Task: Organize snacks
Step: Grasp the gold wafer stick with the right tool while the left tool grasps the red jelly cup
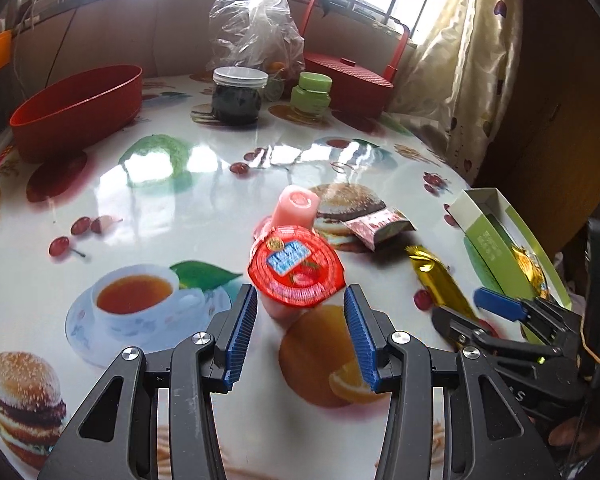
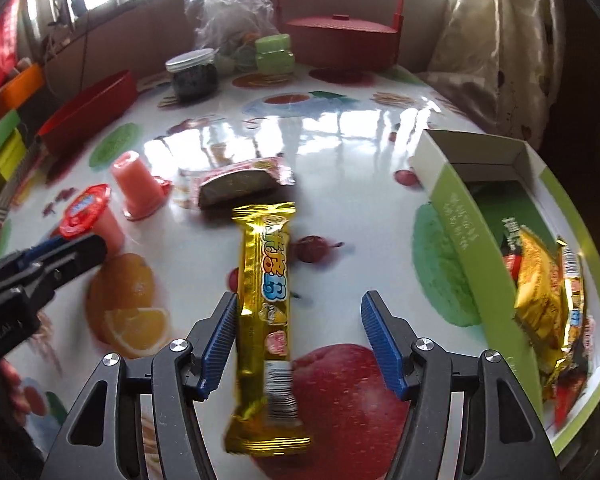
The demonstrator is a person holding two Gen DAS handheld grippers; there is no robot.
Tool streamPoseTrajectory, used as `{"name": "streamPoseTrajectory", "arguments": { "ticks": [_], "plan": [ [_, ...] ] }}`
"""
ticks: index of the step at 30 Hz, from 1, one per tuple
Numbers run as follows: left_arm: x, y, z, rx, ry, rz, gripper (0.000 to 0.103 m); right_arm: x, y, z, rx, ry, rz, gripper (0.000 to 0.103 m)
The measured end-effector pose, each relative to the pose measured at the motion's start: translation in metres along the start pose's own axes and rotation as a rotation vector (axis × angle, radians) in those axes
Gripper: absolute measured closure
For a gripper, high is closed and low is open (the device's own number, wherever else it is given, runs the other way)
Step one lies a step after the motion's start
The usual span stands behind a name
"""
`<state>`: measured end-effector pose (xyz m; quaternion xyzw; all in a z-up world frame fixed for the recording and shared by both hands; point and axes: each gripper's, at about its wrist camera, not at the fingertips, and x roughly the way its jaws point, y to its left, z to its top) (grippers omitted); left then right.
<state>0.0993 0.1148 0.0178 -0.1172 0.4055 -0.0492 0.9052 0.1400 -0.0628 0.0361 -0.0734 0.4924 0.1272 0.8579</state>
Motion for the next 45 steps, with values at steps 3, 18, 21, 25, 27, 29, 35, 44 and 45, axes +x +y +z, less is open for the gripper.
{"name": "streamPoseTrajectory", "arguments": {
  "ticks": [3,18,21,25,27,29,35,44,45],
  "plan": [
    [0.008,0.001,0.004,-0.002,0.005,0.006,0.056,-0.001,-0.005,-0.001,0.002,-0.007,0.012,0.040],
    [0.012,0.002,0.013,-0.038,-0.059,0.030,0.056,-0.002,-0.006,-0.003,0.003,-0.033,0.021,0.043],
    [0.013,0.002,0.013,-0.040,-0.063,0.030,0.057,-0.003,-0.007,-0.004,0.008,-0.038,0.019,0.047],
    [0.012,0.001,0.013,-0.035,-0.068,0.029,0.061,-0.004,-0.010,-0.005,0.017,-0.044,0.013,0.053],
    [0.011,0.000,0.012,-0.026,-0.069,0.029,0.061,-0.004,-0.011,-0.005,0.021,-0.046,0.007,0.057],
    [0.010,-0.002,0.012,-0.019,-0.072,0.029,0.061,-0.005,-0.013,-0.005,0.026,-0.050,0.005,0.062],
    [0.007,-0.006,0.011,-0.010,-0.078,0.024,0.061,-0.005,-0.013,-0.005,0.025,-0.057,0.013,0.080],
    [0.001,-0.013,0.008,0.006,-0.081,0.015,0.061,-0.010,-0.015,-0.007,0.028,-0.068,0.039,0.081],
    [-0.001,-0.016,0.007,0.014,-0.085,0.011,0.061,-0.011,-0.016,-0.007,0.031,-0.073,0.043,0.081]
  ]
}}
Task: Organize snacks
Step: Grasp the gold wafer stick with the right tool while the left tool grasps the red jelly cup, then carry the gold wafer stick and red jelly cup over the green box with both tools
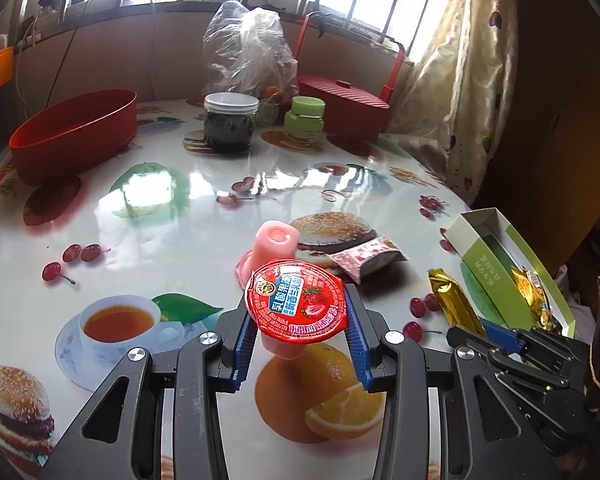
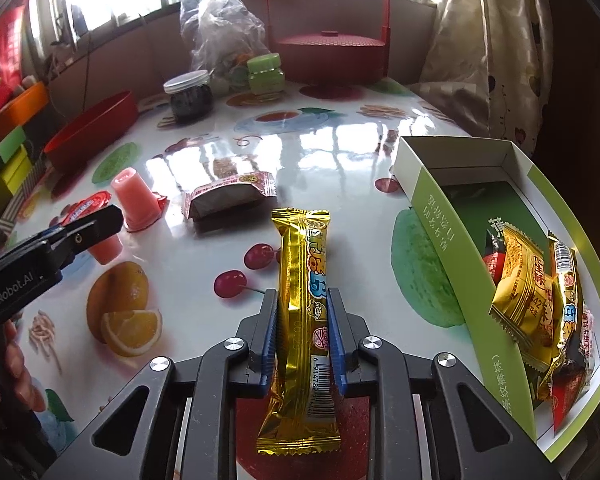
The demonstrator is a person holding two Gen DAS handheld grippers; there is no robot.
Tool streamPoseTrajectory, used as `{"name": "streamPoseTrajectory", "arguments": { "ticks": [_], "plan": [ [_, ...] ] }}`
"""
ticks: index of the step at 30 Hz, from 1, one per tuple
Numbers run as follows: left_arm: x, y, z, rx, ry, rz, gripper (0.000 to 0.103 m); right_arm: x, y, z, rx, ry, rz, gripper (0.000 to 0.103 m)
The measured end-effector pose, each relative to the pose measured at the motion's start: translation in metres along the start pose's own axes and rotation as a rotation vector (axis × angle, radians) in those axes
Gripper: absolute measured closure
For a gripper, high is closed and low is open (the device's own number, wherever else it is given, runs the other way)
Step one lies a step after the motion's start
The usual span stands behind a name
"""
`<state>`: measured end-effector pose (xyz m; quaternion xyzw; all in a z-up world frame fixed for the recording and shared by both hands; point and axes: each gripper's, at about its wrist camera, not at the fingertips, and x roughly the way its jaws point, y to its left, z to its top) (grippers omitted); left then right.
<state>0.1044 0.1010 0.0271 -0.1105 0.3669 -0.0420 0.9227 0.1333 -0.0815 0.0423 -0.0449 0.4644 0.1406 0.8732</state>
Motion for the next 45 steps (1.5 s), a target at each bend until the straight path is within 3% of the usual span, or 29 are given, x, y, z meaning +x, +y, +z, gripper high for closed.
{"name": "streamPoseTrajectory", "arguments": {
  "ticks": [26,45],
  "plan": [
    [-0.030,-0.058,0.010,0.099,-0.035,-0.082,0.061,-0.048,-0.017,-0.001,0.018,-0.084,0.026,0.081],
    [-0.032,-0.113,0.018,0.188,-0.026,-0.167,0.061,-0.080,-0.051,-0.009,0.078,-0.134,-0.020,0.081]
  ]
}}
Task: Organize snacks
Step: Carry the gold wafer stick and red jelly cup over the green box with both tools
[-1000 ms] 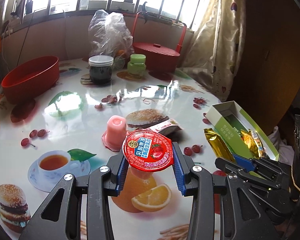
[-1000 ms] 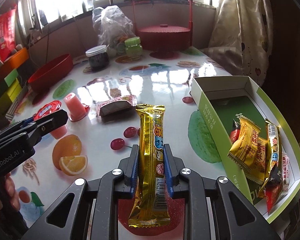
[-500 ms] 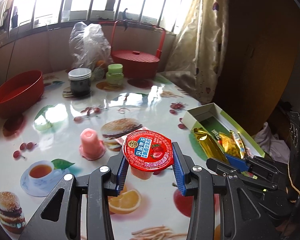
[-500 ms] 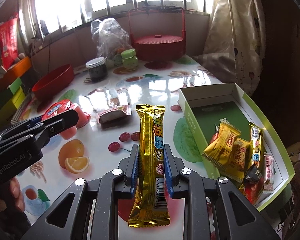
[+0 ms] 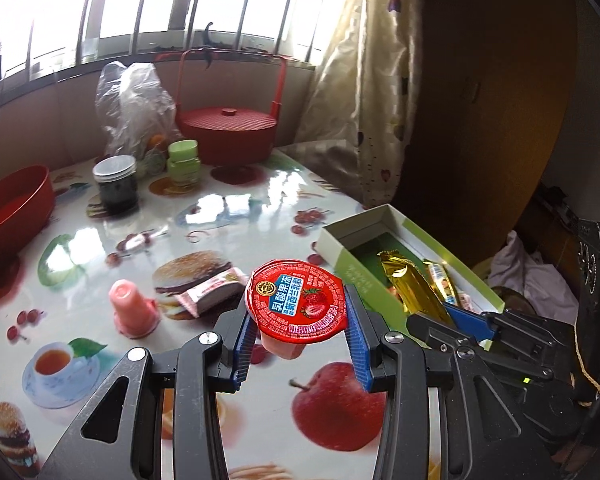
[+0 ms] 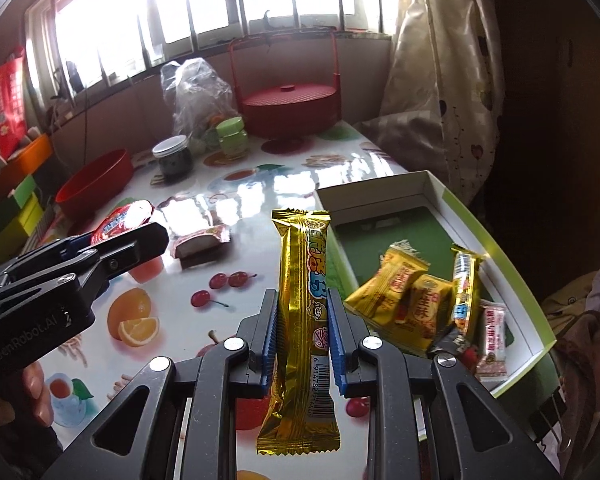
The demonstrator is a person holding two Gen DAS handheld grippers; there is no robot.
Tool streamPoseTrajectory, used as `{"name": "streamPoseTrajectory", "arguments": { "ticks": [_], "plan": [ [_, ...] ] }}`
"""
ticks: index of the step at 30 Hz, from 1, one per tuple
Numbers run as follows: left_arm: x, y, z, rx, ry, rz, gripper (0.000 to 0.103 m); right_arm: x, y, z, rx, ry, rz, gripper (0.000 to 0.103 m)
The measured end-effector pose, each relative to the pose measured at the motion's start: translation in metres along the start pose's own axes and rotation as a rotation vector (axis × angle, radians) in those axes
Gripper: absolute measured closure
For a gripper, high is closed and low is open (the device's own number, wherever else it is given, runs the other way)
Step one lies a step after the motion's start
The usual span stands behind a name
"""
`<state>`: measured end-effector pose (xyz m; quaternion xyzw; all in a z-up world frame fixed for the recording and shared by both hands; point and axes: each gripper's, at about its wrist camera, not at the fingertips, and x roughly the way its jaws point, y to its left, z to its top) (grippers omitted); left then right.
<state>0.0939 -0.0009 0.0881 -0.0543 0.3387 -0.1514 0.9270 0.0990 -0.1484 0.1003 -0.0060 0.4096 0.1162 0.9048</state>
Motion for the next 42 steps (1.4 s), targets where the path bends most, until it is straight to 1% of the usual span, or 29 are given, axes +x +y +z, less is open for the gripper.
{"name": "streamPoseTrajectory", "arguments": {
  "ticks": [12,21,28,42],
  "plan": [
    [0.016,-0.036,0.014,0.061,0.004,-0.063,0.061,-0.014,-0.041,-0.004,0.059,-0.009,-0.061,0.081],
    [0.032,-0.059,0.022,0.084,0.018,-0.113,0.061,-0.021,-0.069,-0.009,0.100,-0.011,-0.103,0.081],
    [0.048,-0.069,0.028,0.078,0.044,-0.154,0.061,-0.019,-0.085,-0.012,0.131,0.006,-0.124,0.081],
    [0.088,-0.081,0.028,0.087,0.113,-0.177,0.061,-0.001,-0.107,-0.019,0.164,0.055,-0.142,0.081]
  ]
}}
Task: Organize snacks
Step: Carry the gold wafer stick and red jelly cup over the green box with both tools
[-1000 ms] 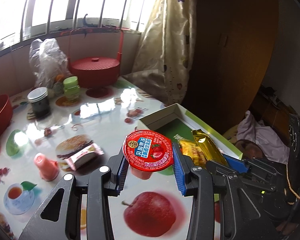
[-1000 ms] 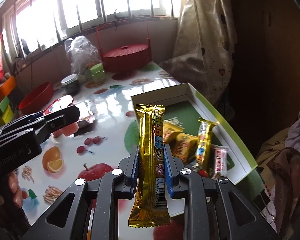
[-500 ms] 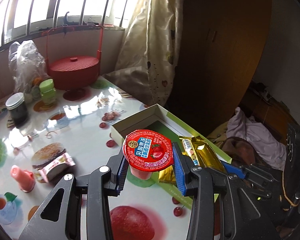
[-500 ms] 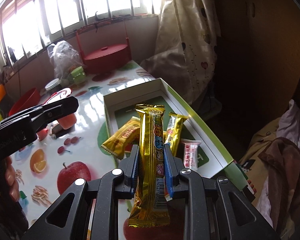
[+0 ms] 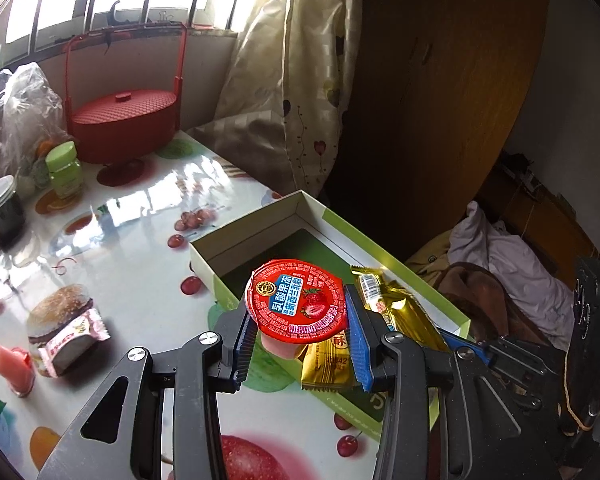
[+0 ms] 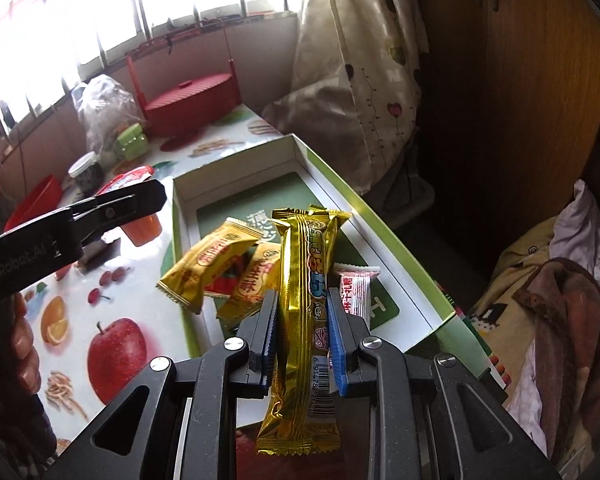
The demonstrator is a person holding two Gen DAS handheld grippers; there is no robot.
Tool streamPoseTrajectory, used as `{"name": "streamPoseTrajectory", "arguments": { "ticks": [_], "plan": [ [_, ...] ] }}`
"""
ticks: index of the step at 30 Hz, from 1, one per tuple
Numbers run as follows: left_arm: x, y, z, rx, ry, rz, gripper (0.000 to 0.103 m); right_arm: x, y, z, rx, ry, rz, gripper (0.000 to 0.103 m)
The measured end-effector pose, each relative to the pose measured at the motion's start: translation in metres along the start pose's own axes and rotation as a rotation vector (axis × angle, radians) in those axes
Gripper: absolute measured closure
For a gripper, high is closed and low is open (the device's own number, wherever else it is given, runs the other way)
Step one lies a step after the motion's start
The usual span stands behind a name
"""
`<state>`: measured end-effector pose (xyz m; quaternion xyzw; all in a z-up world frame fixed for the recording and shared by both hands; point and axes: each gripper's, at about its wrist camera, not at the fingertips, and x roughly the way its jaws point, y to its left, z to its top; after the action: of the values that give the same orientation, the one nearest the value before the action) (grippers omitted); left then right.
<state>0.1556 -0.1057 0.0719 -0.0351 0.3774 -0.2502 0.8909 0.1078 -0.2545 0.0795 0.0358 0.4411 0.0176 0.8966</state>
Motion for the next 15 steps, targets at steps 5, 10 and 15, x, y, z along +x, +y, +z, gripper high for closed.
{"name": "streamPoseTrajectory", "arguments": {
  "ticks": [5,10,15],
  "plan": [
    [0.013,-0.004,-0.002,0.000,0.024,-0.005,0.061,0.008,-0.002,0.001,-0.001,0.013,-0.006,0.081],
    [0.024,-0.005,-0.002,-0.005,0.047,-0.019,0.061,0.010,-0.002,0.001,-0.001,0.012,-0.006,0.081],
    [0.033,-0.008,-0.005,-0.003,0.067,-0.023,0.061,0.012,-0.005,0.001,0.009,0.011,-0.004,0.081]
  ]
}}
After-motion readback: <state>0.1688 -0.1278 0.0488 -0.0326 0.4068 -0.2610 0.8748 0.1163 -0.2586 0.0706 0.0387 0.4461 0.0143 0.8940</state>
